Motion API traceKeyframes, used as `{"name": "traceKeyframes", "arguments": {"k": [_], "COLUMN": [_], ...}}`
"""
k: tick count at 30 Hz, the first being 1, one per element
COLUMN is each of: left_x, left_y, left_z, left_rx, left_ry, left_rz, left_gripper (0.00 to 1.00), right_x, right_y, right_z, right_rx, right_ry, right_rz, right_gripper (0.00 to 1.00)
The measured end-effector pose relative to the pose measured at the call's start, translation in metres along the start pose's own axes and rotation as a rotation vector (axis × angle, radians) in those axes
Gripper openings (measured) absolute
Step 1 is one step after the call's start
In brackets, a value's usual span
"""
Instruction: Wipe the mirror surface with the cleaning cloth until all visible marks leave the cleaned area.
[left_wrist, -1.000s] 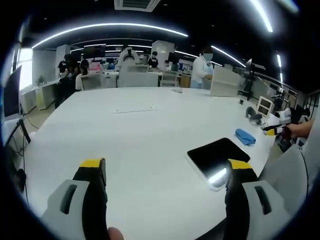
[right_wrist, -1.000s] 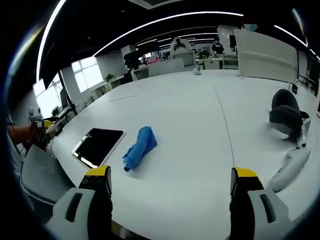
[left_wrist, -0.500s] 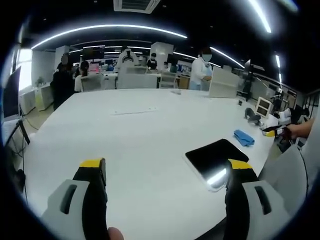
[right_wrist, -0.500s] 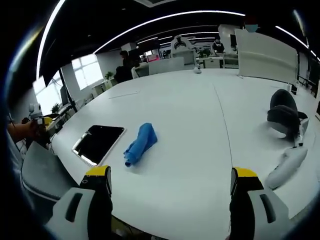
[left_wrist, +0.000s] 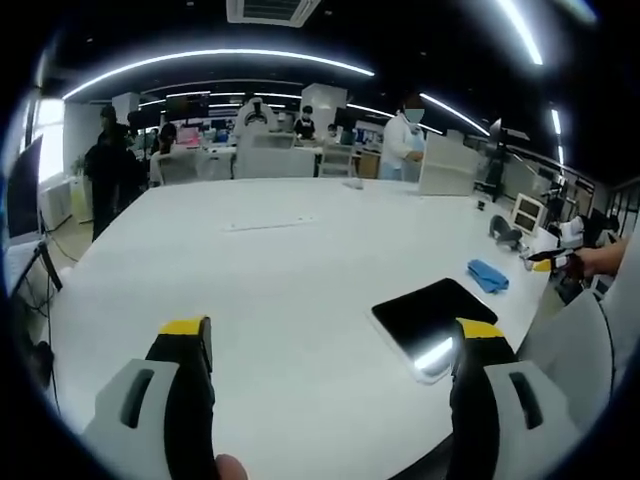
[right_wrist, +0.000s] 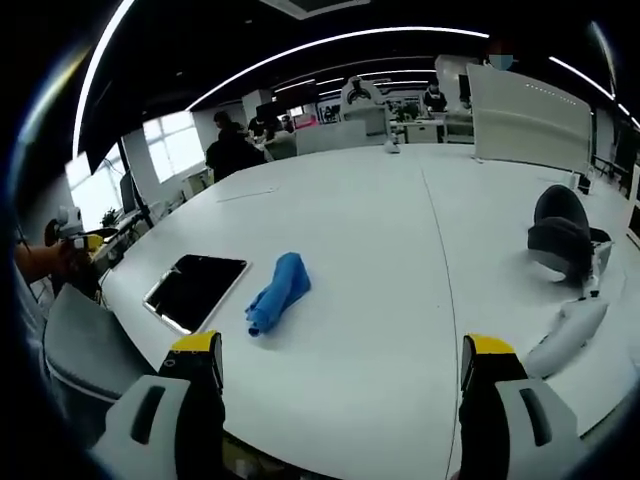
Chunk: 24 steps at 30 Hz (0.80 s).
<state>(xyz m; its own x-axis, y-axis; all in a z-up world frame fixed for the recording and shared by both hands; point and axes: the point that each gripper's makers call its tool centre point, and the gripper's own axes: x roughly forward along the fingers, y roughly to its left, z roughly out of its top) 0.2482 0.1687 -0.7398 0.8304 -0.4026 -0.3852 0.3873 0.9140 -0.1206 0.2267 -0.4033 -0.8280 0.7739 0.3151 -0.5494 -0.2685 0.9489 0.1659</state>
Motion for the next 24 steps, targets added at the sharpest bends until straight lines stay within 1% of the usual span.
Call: {"name": "traceKeyframes", "arguments": {"k": [5,11,18,24], "left_x": [0.0028,0.0027,-0.001,-0.0014], "left_y": [-0.0022,-0.0029,0.0006,0.0017], "left_z": [0.0006,0.0015,0.002,0.0006], "left_rx": [0.004,0.009,0.006,0.001], "left_ry": [0.003,0.001,-0.003,-0.003], "left_rz": [-0.008,-0.011,-0.007,-0.005], "left_gripper": [0.99,0.99,0.99,0.99], "right_x": [-0.0017,-0.0023,-0.0006,-0.0013], "right_y": [-0.0039,-0.0019,0.0037,0.0049], "right_z": [-0.0036,-0.0037,0.0026,-0.0014], "right_rx": [0.013,0.004,0.004,0.003], "right_ry": [0.002,0.005,-0.005,-0.001], "right_rz": [-0.011,-0.008,-0.007,-0.006], "right_gripper": [0.98,0.98,0.98,0.98]}}
